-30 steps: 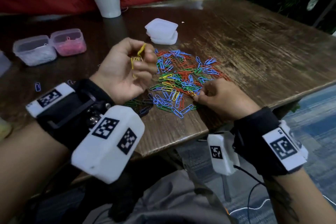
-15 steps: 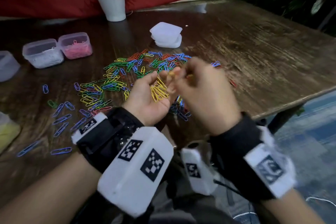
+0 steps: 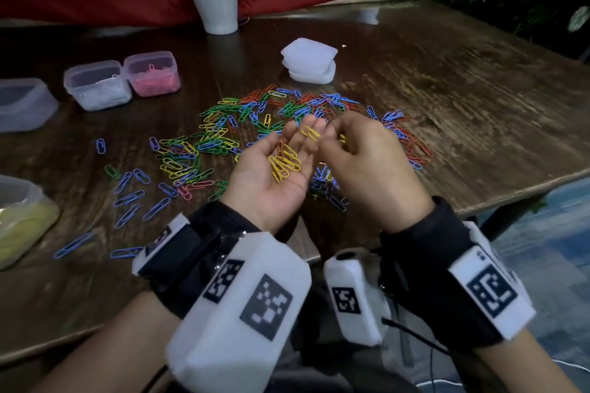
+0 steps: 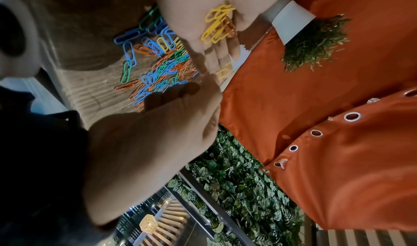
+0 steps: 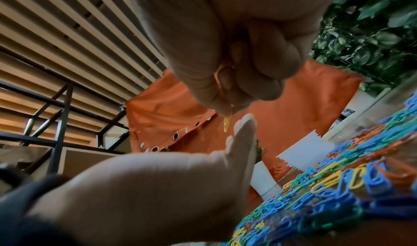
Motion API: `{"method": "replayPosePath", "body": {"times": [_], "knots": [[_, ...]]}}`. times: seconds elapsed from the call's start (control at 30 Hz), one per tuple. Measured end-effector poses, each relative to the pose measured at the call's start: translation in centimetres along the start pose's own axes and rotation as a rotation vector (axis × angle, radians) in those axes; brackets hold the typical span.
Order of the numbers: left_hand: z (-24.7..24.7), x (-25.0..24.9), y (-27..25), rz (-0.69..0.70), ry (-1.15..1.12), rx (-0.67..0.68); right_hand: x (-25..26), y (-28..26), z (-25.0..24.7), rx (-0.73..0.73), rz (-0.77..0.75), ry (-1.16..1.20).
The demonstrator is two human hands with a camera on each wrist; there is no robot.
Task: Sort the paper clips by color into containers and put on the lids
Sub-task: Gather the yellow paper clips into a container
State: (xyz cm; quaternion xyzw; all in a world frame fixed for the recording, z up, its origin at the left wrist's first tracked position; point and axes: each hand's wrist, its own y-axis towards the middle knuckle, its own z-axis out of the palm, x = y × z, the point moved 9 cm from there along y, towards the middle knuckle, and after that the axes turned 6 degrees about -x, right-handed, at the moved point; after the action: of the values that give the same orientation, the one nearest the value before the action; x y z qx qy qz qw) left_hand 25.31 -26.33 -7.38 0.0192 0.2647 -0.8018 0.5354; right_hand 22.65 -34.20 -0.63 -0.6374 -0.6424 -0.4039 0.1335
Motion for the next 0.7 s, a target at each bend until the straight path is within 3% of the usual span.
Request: {"method": "replayPosePath", "body": {"times": [0.1, 0.17, 0.27, 0.37, 0.43, 0.53, 0.57, 0.7], "knots": [[-0.5, 0.2, -0.1, 0.02, 0.167, -0.045, -1.3, 0.3, -1.8, -0.099, 0.054, 0.109], [-0.9, 0.1, -0.1, 0.038, 0.213, -0.081, -2.9, 0.7, -3.9, -0.193, 0.088, 0.05], [-0.8, 0.2, -0.2, 0.039, 0.225, -0.087, -5.4, 1.0, -5.1, -0.141, 0.167, -0.203], [-0.7, 0.9, -0.1, 0.015, 0.214, -0.071, -3.5, 0.9, -4.7, -0.13, 0.098, -0.124], [-0.8, 1.3, 0.1, -0.011, 0.213, -0.056, -0.8, 0.5, -2.8, -0.033, 0.027, -0.017], [-0.9, 1.6, -0.1, -0.066, 0.199, -0.06, 1.3, -1.2, 1.6, 0.242, -0.022, -0.028], [-0.9, 1.4, -0.2, -0.072, 0.189, -0.049, 1.4, -1.4, 1.9, 0.25, -0.014, -0.001], [-0.5, 0.9, -0.6, -0.056, 0.099, 0.024, 0.6, 0.3, -0.4, 0.034, 0.015, 0.06]]}}
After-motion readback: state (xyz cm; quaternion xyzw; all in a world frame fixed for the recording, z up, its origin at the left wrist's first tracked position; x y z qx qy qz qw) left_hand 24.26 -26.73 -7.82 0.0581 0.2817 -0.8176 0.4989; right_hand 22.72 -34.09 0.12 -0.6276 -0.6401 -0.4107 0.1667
